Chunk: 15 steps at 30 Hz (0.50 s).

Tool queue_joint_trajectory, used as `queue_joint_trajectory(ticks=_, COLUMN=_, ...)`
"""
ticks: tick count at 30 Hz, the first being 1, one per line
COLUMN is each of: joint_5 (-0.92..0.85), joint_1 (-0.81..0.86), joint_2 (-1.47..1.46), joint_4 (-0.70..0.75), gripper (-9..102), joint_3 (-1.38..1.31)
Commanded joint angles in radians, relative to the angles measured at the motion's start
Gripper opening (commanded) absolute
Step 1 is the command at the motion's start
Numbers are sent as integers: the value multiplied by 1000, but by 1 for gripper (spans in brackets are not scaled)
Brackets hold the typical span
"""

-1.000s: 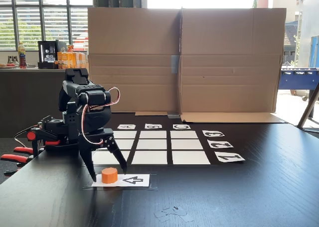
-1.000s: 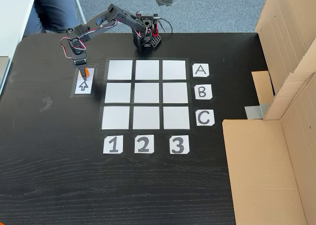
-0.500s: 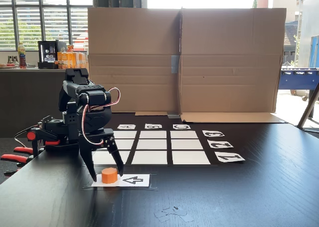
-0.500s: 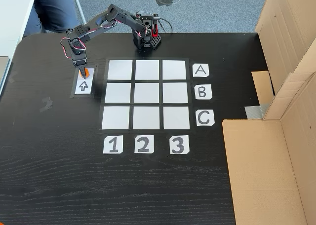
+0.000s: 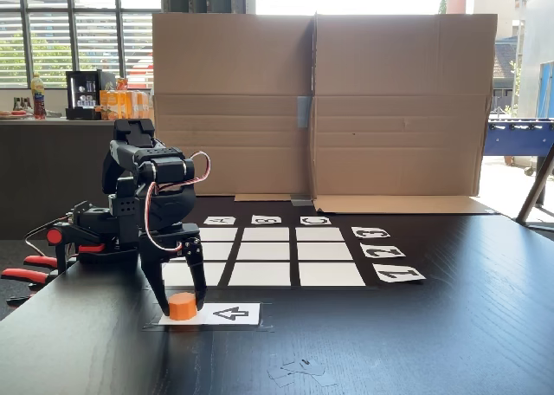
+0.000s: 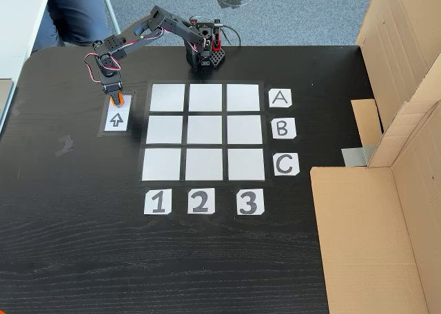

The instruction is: Pick up the round, orange token and place it in the grid on square A1.

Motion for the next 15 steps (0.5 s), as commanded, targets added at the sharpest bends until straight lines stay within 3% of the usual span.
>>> queue_joint_trajectory(ticks=1, joint_5=-6, joint_1=17, joint_2=98, joint_4=11, gripper=0, joint_3=-28)
queue_joint_trajectory(ticks=15, joint_5=-6, joint_1=124, joint_2=529, joint_4=26, gripper=0, joint_3=124)
